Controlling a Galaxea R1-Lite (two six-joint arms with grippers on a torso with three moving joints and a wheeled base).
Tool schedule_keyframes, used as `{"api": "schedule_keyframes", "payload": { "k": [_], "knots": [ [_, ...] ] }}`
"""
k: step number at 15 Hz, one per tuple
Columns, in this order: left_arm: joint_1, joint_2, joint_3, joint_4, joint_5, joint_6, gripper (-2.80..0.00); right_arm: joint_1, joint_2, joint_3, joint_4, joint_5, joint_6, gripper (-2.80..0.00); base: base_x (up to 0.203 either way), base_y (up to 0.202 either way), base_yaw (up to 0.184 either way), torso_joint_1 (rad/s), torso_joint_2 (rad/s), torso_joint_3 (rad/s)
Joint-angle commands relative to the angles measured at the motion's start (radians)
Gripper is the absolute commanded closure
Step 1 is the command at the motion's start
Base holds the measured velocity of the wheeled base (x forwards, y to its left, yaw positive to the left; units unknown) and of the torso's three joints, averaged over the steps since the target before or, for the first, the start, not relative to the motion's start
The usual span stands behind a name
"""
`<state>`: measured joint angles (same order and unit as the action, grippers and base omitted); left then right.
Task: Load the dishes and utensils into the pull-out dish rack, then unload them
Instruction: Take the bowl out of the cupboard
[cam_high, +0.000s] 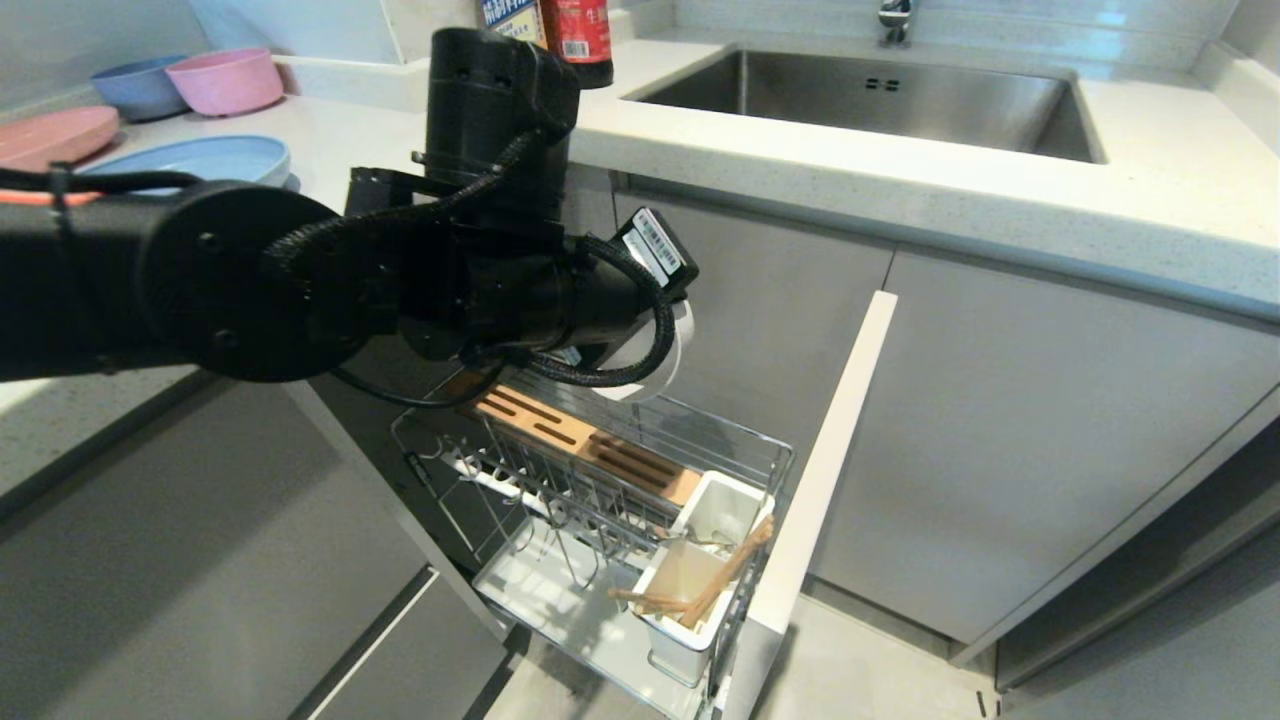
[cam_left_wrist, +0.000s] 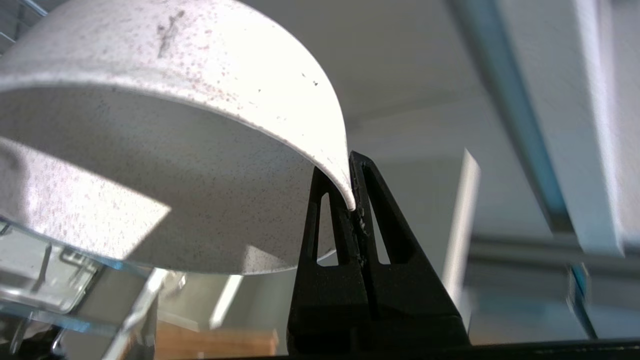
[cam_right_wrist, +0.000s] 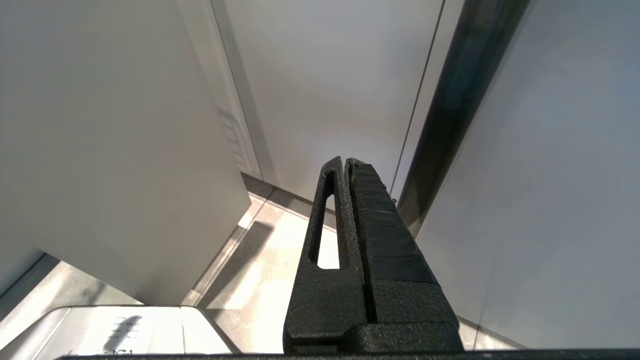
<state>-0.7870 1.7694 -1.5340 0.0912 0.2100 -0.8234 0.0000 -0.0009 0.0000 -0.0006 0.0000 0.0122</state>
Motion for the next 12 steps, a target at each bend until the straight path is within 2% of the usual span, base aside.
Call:
{"api": "schedule_keyframes", "payload": {
  "k": [1, 3, 4, 5, 7, 9, 10, 11, 12],
  "knots": [
    [-0.034, -0.090, 0.011, 0.048, 0.012, 0.024, 0.00, 0.000, 0.001, 0.001, -0.001, 0.000, 0.000, 0.00, 0.000, 0.000, 0.000, 0.000, 0.00, 0.000],
    [-0.076, -0.143, -0.012, 0.130, 0.081, 0.065, 0.00, 0.000, 0.001, 0.002, -0.001, 0.000, 0.000, 0.00, 0.000, 0.000, 0.000, 0.000, 0.00, 0.000],
    [-0.088, -0.167, -0.047, 0.176, 0.137, 0.097, 0.00, 0.000, 0.001, 0.002, -0.001, 0.000, 0.000, 0.00, 0.000, 0.000, 0.000, 0.000, 0.00, 0.000],
    [-0.096, -0.188, -0.088, 0.227, 0.183, 0.130, 0.00, 0.000, 0.001, 0.002, -0.001, 0.000, 0.000, 0.00, 0.000, 0.000, 0.000, 0.000, 0.00, 0.000],
    [-0.096, -0.199, -0.212, 0.313, 0.237, 0.216, 0.00, 0.000, 0.001, 0.002, 0.000, 0.000, 0.000, 0.00, 0.000, 0.000, 0.000, 0.000, 0.00, 0.000],
    [-0.085, -0.204, -0.347, 0.425, 0.274, 0.330, 0.00, 0.000, 0.001, 0.001, -0.001, 0.000, 0.000, 0.00, 0.000, 0.000, 0.000, 0.000, 0.00, 0.000],
    [-0.063, -0.209, -0.391, 0.468, 0.289, 0.426, 0.00, 0.000, 0.001, 0.002, -0.001, 0.000, 0.000, 0.00, 0.000, 0.000, 0.000, 0.000, 0.00, 0.000],
    [-0.031, -0.221, -0.396, 0.482, 0.295, 0.513, 0.00, 0.000, 0.001, 0.002, -0.001, 0.000, 0.000, 0.00, 0.000, 0.000, 0.000, 0.000, 0.00, 0.000],
    [0.015, -0.235, -0.397, 0.503, 0.299, 0.570, 0.00, 0.000, 0.001, 0.002, -0.001, 0.000, 0.000, 0.00, 0.000, 0.000, 0.000, 0.000, 0.00, 0.000]
  ]
}}
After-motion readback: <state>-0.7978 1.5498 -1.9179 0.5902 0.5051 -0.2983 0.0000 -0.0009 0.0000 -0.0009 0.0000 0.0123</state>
